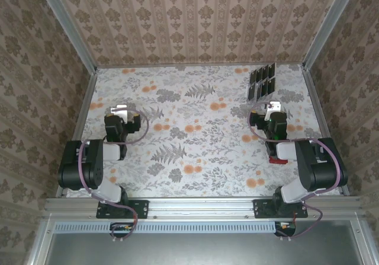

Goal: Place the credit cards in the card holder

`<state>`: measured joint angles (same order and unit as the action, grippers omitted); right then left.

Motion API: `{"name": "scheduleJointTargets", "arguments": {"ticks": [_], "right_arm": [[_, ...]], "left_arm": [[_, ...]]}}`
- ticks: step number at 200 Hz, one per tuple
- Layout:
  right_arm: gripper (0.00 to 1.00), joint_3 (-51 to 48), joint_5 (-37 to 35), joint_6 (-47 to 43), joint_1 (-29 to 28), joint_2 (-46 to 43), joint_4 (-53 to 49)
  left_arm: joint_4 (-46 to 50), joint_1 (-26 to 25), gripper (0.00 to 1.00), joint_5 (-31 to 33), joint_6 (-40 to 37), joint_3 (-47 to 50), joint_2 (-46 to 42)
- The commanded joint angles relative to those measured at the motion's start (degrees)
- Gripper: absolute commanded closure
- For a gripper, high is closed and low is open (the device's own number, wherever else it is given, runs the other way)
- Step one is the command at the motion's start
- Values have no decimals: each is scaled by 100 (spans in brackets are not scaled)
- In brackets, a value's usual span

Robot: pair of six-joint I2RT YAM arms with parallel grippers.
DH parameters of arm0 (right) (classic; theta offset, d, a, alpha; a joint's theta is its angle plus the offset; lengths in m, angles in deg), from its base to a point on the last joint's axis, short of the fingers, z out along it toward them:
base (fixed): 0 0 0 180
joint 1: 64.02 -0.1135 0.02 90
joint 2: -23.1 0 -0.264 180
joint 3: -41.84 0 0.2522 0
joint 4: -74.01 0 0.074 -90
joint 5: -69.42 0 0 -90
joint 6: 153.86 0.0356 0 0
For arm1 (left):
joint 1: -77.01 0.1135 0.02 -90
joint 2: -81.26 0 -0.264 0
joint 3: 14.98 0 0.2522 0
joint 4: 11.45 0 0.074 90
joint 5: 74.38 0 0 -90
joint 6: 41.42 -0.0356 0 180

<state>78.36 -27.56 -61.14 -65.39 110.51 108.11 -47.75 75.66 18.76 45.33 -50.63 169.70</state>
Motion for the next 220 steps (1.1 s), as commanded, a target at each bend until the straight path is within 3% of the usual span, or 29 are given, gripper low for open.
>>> {"name": "scheduleJointTargets", "arguments": {"ticks": [1,187,220], "right_arm": [[0,53,101,-70,-13,33,127],[0,82,162,-50,18,46,93],[0,27,165,-53,20,-2,169]], "left_arm": [[6,22,0,-111,25,-126,11],[15,31,0,-112,35,-131,14],[-28,154,0,-520,61,-99,0]]}}
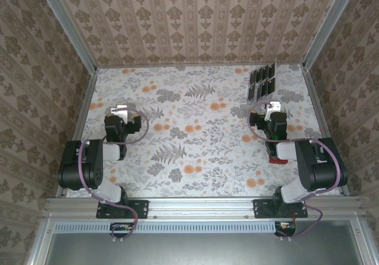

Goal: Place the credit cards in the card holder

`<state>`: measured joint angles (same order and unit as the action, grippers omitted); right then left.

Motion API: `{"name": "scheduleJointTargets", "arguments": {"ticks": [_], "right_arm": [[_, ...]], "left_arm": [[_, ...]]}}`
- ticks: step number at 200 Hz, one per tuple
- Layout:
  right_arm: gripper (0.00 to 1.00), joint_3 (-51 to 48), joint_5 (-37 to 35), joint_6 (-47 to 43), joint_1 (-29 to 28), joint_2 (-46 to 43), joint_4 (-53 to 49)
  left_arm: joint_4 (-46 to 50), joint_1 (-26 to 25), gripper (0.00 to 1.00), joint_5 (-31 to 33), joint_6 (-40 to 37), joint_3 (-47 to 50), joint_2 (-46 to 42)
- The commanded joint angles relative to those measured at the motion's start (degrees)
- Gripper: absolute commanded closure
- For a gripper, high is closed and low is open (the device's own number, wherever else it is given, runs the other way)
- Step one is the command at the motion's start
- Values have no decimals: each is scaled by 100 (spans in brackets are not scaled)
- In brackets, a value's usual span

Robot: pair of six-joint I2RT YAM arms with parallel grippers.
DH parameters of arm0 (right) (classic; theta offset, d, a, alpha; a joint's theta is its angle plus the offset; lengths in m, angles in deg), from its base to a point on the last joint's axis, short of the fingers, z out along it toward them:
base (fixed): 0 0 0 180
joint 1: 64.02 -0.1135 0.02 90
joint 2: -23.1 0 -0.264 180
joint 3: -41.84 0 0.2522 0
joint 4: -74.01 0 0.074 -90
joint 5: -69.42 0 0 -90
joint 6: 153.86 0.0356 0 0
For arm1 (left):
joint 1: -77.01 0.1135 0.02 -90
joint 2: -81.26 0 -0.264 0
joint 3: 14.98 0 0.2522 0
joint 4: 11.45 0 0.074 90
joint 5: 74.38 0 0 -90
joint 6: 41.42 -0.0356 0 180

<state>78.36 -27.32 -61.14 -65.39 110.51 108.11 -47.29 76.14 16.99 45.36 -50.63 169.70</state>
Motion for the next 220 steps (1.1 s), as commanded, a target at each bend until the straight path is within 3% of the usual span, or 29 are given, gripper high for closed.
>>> {"name": "scheduleJointTargets", "arguments": {"ticks": [1,38,76,116,159,197,220], "right_arm": [[0,22,135,-57,21,-8,175],[0,54,-279,26,-40,-1332,-898],[0,1369,-684,1489,-4,-2388,-3899],[0,3048,264,1695,30,-2409,-6103],[6,3984,234,2487,40,-2220,-8411],[5,3131,-219,3084,40,-2633,-9140],[4,2558,-401,3240,106,-2820,-9232]], "left_arm": [[-70,105,0,-345,59,-93,-6],[782,117,0,-180,144,-250,-712],[1883,136,0,-53,428,-607,-1519],[3941,-23,0,69,1766,-1628,-2014],[4839,-964,0,191,2265,-1942,-2540],[5005,-1993,0,490,2536,-1859,-2797],[4982,-2368,0,465,2810,-1820,-2683]]}}
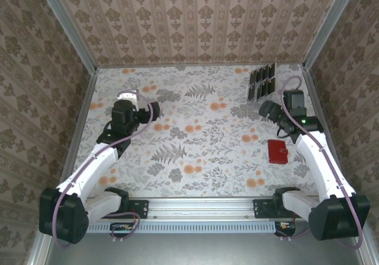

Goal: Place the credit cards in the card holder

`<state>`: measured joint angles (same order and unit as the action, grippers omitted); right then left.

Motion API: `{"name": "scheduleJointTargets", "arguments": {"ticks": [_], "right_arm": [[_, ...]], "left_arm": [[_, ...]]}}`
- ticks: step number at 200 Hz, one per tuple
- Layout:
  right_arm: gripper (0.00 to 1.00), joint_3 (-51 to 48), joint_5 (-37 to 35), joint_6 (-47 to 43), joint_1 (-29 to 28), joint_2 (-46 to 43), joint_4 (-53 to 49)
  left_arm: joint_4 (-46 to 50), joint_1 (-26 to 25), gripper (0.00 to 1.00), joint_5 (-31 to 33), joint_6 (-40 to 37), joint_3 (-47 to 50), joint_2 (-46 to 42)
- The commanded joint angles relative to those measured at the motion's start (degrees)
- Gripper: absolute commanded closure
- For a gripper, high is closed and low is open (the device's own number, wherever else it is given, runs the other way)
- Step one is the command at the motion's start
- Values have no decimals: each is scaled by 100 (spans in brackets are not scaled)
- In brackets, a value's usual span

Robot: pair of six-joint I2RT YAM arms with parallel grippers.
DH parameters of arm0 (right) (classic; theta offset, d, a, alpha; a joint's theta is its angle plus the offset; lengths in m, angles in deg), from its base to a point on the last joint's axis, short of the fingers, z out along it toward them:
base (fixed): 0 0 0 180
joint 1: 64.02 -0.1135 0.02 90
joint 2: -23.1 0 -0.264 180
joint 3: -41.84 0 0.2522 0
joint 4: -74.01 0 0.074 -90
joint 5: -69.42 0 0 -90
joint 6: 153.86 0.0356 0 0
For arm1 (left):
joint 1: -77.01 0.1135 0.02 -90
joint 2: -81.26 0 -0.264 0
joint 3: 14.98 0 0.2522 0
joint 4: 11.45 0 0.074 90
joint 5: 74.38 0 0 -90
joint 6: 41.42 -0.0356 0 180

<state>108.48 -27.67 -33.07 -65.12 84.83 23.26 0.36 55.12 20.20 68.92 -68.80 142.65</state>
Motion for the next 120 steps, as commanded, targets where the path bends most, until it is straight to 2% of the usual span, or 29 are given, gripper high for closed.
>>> {"name": "scheduleJointTargets", "arguments": {"ticks": [1,31,34,70,120], "right_arm": [[4,-485,-378,444,82,-259,-752],[5,-1083,-274,658,389,-277,-417],[5,-1121,-248,676,414,-256,-368],[7,-1427,-68,796,559,383,215],[22,-1720,638,1084,542,965,1018]], "left_arm": [[211,-273,0,137,463,-3,32],[108,-382,0,-68,658,-43,317],[119,-537,0,-83,667,-59,347],[251,-692,0,-293,652,-272,545],[477,-807,0,-300,485,-299,431]]}}
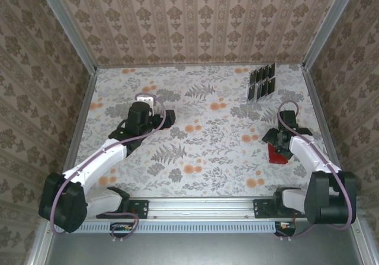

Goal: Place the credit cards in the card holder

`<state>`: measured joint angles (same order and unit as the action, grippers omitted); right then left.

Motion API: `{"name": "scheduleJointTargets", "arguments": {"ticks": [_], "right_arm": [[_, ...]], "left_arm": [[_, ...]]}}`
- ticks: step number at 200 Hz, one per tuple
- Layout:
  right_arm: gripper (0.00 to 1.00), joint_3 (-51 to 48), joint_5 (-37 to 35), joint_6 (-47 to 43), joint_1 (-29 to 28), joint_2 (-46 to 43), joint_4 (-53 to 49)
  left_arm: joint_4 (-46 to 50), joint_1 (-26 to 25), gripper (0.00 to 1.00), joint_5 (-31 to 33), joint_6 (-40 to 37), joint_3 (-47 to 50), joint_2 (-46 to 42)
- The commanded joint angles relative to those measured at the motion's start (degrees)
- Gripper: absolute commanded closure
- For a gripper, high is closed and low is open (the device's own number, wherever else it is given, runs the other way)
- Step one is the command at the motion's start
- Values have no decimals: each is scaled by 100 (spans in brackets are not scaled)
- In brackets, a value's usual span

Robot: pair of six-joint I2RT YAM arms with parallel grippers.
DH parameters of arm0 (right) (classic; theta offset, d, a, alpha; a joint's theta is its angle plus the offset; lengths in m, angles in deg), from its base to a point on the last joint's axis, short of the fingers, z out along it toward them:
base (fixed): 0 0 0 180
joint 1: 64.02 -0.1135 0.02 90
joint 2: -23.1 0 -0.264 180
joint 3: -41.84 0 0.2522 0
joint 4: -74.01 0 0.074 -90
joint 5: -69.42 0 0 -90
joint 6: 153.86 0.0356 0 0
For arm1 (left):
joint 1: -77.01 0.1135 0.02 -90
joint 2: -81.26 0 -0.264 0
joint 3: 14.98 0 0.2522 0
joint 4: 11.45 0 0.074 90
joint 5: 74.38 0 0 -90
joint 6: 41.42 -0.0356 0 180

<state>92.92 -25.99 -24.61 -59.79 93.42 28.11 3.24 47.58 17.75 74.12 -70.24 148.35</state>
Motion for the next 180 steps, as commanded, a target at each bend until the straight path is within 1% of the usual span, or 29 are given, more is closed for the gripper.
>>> {"name": "scheduleJointTargets", "arguments": {"ticks": [1,23,55,87,108,123,144,165,180], "right_arm": [[22,-173,479,249,8,114,546],[26,-289,624,387,-161,161,707],[29,-473,589,691,-778,214,889],[29,-550,416,1214,-1710,335,1132],[30,-428,276,1596,-2477,594,1336],[30,-160,143,1813,-3058,900,1432],[30,444,82,2071,-3839,1752,1589],[30,1353,87,2207,-4510,2532,1641],[30,2086,142,2214,-4822,3018,1580]], "left_arm": [[188,-54,0,-55,-33,-152,-146],[138,-54,0,-12,-6,-17,-283],[109,-54,0,5,-18,46,-364],[112,-54,0,-33,7,-3,-331],[113,-54,0,-86,67,-36,-299],[128,-63,0,-116,106,-55,-284],[178,-72,0,-117,153,-56,-302],[269,-80,0,-72,153,-66,-362],[352,-88,0,-13,141,-64,-422]]}}
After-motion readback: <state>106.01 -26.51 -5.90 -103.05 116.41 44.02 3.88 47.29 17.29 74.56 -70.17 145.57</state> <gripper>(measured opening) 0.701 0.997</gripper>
